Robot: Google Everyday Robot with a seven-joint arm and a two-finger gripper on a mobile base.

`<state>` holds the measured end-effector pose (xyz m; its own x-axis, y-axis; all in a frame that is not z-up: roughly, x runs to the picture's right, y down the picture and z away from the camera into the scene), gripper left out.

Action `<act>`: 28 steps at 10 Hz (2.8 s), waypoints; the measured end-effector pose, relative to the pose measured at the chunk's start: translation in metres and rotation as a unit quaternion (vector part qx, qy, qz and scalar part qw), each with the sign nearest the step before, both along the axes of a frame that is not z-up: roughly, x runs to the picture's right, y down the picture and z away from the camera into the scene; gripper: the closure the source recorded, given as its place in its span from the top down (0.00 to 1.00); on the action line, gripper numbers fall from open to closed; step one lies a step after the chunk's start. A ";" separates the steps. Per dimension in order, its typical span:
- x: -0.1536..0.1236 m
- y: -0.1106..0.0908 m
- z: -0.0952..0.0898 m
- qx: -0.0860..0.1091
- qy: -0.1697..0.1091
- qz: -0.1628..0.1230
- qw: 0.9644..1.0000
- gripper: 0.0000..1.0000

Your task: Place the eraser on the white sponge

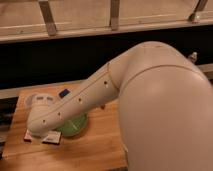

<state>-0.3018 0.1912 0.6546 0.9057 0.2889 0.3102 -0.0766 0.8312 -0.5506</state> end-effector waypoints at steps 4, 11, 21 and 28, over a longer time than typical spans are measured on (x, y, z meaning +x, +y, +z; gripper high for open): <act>0.034 -0.073 0.031 0.029 0.021 0.050 0.998 0.00; 0.067 -0.116 0.044 0.041 -0.022 0.144 0.988 0.00; 0.072 -0.172 0.134 0.041 0.037 0.084 0.995 0.00; 0.053 -0.202 0.208 0.064 -0.072 0.121 0.988 0.00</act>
<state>-0.2490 -0.0107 0.8629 0.7591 0.4416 0.4782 -0.2103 0.8616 -0.4620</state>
